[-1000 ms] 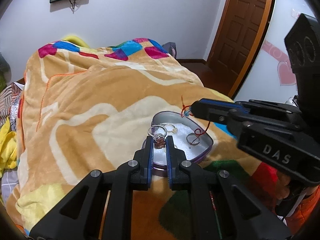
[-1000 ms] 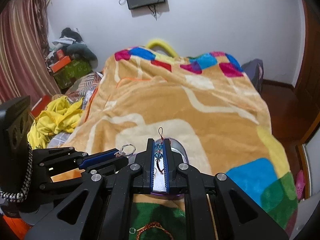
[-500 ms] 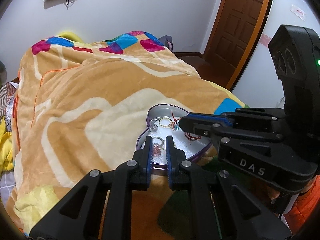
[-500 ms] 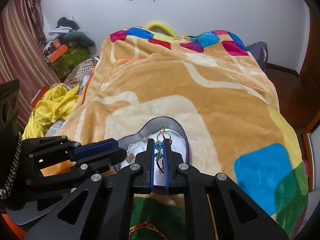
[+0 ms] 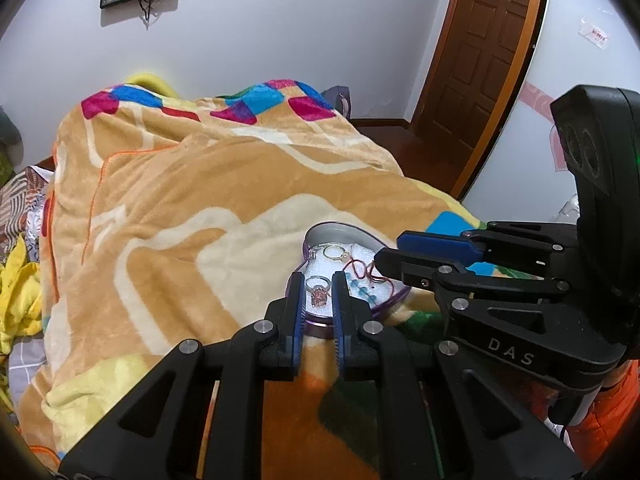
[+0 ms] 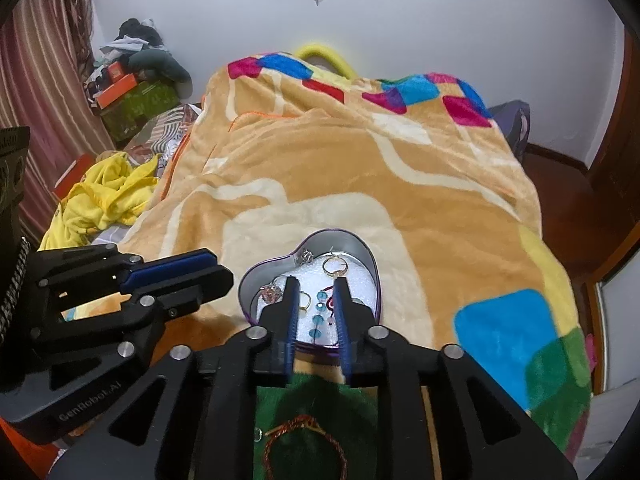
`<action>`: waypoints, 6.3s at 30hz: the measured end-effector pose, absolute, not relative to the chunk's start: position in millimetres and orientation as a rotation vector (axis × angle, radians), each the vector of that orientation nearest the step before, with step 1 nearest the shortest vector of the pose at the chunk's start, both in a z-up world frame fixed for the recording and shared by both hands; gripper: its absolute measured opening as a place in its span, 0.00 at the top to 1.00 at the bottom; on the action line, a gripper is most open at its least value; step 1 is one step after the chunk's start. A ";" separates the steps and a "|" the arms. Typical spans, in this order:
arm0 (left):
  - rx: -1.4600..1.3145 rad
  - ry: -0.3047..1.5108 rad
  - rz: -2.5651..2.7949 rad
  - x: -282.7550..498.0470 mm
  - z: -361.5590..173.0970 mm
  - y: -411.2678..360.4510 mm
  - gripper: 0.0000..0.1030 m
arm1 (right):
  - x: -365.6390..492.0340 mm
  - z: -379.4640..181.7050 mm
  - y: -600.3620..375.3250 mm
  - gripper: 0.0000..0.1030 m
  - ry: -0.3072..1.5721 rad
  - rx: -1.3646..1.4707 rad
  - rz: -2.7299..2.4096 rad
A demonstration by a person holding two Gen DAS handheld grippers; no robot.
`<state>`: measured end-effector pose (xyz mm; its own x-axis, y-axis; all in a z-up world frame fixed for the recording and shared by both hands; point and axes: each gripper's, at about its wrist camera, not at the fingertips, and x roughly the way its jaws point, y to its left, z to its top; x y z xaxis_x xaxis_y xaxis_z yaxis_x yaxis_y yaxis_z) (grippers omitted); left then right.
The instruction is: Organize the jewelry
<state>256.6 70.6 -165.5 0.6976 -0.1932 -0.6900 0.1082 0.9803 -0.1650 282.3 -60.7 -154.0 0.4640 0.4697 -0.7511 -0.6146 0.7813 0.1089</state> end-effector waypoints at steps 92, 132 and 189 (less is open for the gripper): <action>-0.043 0.814 -0.214 206.9 -172.2 23.4 0.90 | 210.1 -140.1 -138.5 0.94 0.735 -0.061 0.522; -0.076 0.819 -0.171 278.1 -190.3 53.2 0.90 | 289.2 -158.7 -71.1 0.94 0.781 -0.105 0.583; -0.017 0.101 -0.014 45.8 36.1 31.9 0.34 | 92.7 27.5 -145.8 0.78 0.161 0.038 0.590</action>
